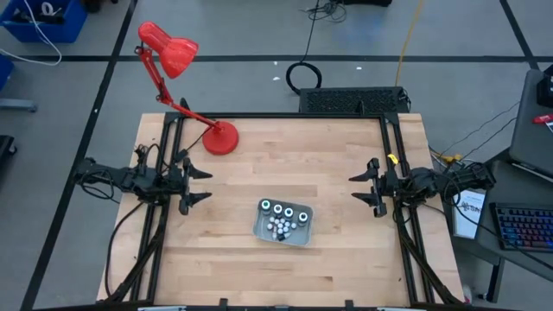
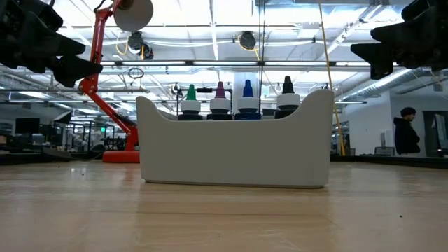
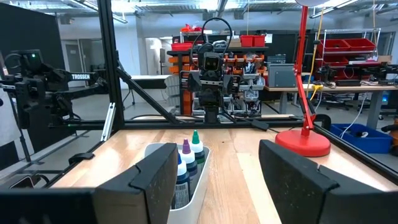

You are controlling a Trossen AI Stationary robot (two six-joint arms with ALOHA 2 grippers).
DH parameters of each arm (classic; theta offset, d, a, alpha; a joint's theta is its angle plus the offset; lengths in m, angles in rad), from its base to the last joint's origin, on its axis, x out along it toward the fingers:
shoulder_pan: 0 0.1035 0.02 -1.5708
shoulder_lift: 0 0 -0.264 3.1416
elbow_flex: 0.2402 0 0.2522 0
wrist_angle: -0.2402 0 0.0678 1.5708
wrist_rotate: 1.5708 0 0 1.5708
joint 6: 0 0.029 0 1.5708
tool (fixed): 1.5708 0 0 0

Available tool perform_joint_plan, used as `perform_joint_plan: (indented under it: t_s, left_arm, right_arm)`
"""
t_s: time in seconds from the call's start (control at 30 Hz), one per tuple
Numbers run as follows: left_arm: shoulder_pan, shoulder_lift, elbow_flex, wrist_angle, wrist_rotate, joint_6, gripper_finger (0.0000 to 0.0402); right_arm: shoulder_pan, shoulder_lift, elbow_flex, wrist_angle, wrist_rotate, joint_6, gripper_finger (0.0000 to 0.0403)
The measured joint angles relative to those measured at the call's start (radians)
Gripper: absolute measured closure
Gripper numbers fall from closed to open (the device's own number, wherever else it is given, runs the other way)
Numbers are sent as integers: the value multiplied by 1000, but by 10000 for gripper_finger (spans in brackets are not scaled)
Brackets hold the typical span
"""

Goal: Pick & Place food coloring
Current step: Return to Home Position

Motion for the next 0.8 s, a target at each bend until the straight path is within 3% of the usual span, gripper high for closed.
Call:
perform_joint_plan:
  t_s: [0.8]
  left_arm:
    - [0,0,0,0,0,0,86]
  right_arm:
    - [0,0,0,0,0,0,190]
